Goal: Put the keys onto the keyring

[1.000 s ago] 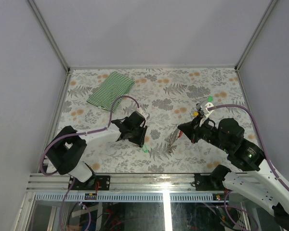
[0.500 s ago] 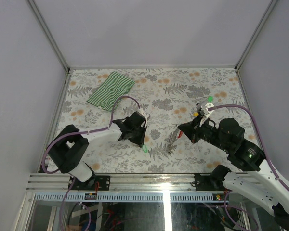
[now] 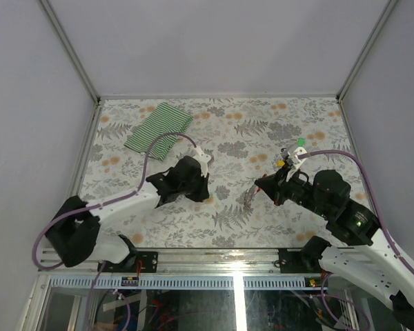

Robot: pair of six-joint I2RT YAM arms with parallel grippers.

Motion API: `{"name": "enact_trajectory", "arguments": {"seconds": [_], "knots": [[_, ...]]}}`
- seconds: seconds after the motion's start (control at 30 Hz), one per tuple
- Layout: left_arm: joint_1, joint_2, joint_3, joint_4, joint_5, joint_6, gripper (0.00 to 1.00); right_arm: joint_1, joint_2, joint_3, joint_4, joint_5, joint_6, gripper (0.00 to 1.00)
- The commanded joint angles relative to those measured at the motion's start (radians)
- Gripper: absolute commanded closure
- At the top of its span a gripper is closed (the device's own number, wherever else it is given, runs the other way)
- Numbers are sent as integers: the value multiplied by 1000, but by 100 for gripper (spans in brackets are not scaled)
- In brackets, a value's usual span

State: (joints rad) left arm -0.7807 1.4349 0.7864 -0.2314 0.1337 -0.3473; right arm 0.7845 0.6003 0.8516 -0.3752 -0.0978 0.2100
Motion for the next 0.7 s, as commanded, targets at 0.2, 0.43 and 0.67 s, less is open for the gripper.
{"name": "enact_trajectory", "arguments": {"seconds": [0.2, 0.43, 0.67], "knots": [[-17, -259, 117, -14, -56, 118, 100, 5, 46, 34, 157, -191, -70, 100], [-20, -445, 143, 54, 6, 216, 100, 5, 191, 170, 177, -429, -91, 100], [-19, -648, 94, 187, 168, 392, 100, 5, 283, 259, 295, -618, -27, 100]]}}
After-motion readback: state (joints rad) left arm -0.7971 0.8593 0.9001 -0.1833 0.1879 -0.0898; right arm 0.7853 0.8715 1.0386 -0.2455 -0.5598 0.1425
